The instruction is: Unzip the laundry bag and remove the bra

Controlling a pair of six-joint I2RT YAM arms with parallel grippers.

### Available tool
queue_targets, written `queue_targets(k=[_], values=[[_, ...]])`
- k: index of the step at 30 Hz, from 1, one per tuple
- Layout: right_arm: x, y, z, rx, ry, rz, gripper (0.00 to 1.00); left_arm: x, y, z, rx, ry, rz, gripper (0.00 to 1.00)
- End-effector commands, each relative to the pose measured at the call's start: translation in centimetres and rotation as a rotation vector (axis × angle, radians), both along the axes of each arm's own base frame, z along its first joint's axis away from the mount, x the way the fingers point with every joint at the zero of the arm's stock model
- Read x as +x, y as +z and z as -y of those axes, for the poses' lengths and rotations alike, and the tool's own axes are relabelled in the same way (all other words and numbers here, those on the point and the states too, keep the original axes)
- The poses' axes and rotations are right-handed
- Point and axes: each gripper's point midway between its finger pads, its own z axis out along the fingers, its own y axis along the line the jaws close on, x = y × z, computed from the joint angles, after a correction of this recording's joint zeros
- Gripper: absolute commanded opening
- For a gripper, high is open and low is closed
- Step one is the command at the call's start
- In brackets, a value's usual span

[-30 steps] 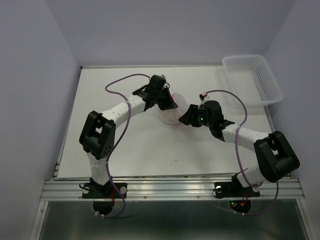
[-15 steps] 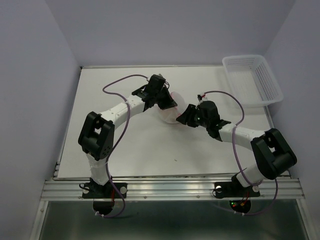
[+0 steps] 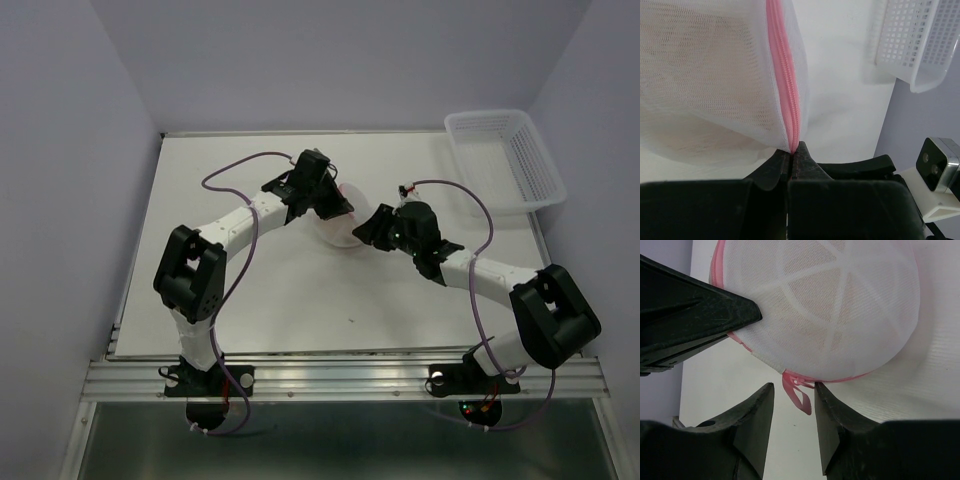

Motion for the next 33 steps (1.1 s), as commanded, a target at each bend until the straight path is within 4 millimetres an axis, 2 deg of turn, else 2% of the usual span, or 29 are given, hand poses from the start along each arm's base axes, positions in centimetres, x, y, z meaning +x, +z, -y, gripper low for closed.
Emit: queue_targets(k=[1,10,20,21,33], values=[[1.0,2.1,0.0,0.014,-0.027,0.093,0.44,-0.4,3.2,0.2,-0.059,-0.008,0.059,0.00],[1.0,1.3,0.0,0.003,-0.015,0.101,0.44,-0.4,3.6,0.3,-0.068,-0.007,0.065,0.00],[1.7,1.7,-0.2,0.050,-0.033,0.172,0.45,-0.8,3.1,0.3,-0.083,0.007,0.037,0.00],[1.3,1.1,-0.4,0.047,-0.026,0.167,0.45,-0.9,3.0,0.2,-0.084,0.011,0.033,0.00],[1.3,2.3,-0.6,0.141,-0.034,0.262,0.45,-1.5,3.1,-0.2,-0.111,0.042,0.008,0.00]])
